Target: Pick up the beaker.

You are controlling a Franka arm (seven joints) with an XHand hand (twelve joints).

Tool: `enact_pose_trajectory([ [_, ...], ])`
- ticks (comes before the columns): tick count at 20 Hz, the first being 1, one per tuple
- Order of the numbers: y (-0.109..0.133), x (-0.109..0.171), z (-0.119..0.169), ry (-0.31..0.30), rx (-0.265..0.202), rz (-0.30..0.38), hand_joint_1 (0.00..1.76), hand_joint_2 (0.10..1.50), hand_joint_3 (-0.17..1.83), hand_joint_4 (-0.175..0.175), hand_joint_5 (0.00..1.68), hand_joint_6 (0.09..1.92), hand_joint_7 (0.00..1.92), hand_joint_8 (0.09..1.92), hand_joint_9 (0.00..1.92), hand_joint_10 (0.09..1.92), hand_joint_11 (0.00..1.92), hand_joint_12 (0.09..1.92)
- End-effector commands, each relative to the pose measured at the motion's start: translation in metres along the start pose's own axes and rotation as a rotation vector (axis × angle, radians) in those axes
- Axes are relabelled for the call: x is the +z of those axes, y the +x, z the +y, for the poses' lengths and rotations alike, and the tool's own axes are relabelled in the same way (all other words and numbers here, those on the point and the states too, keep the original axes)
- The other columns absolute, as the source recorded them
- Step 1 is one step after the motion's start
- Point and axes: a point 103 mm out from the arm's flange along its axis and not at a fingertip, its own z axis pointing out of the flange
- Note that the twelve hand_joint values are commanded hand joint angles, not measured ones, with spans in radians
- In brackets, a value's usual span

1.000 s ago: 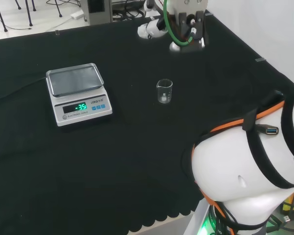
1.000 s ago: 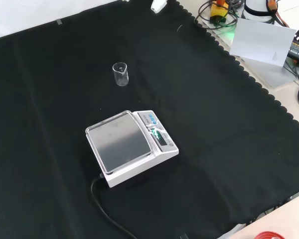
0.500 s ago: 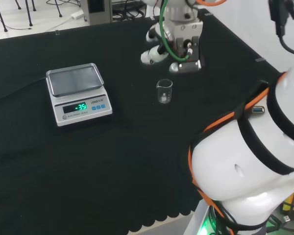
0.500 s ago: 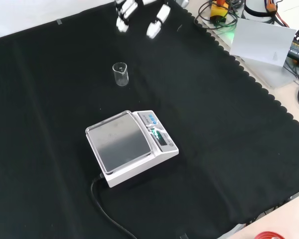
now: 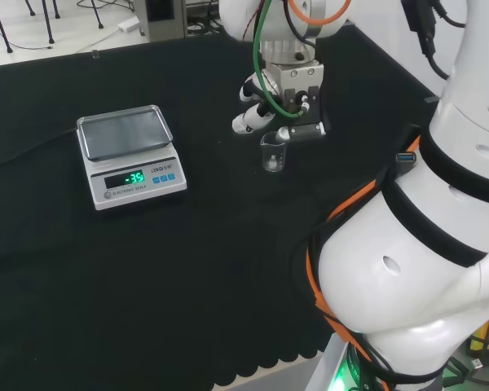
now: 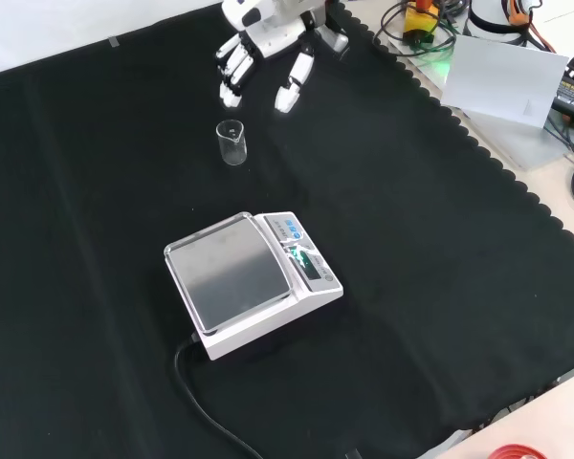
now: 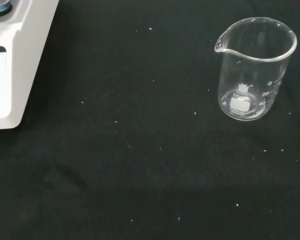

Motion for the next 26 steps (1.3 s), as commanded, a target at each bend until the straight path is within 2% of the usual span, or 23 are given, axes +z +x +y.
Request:
enact_pose_trajectory([
  [1,-0.005,0.004,0.007,-0.002,-0.003,0.023,0.76,1.0,-0.17,-0.033,0.46,0.35,0.3,0.6,0.1,0.72,0.02,1.42],
  [4,-0.008,0.007,0.005,0.002,0.002,0.011,0.76,1.0,-0.17,-0.033,0.45,0.36,0.28,0.6,0.01,0.74,0.0,1.38],
  [11,-0.019,0.025,0.006,0.055,0.011,0.021,0.76,1.0,-0.17,-0.035,0.43,0.36,0.25,0.6,0.08,0.77,0.0,1.41],
  [15,-0.024,0.039,0.009,0.077,0.02,0.005,0.76,0.97,-0.17,-0.028,0.27,0.25,0.19,0.6,0.09,0.78,0.0,1.44],
  [17,-0.027,0.044,0.011,0.085,0.031,-0.003,0.76,0.97,-0.17,-0.024,0.24,0.21,0.17,0.61,0.11,0.78,0.0,1.46],
  [23,-0.044,0.051,0.015,0.104,0.073,0.017,0.79,0.97,-0.17,-0.024,0.29,0.15,0.17,0.62,0.19,0.78,0.06,1.45],
  [26,-0.049,0.055,0.019,0.123,0.073,0.021,0.79,0.98,-0.17,-0.024,0.3,0.15,0.17,0.62,0.21,0.78,0.07,1.45],
])
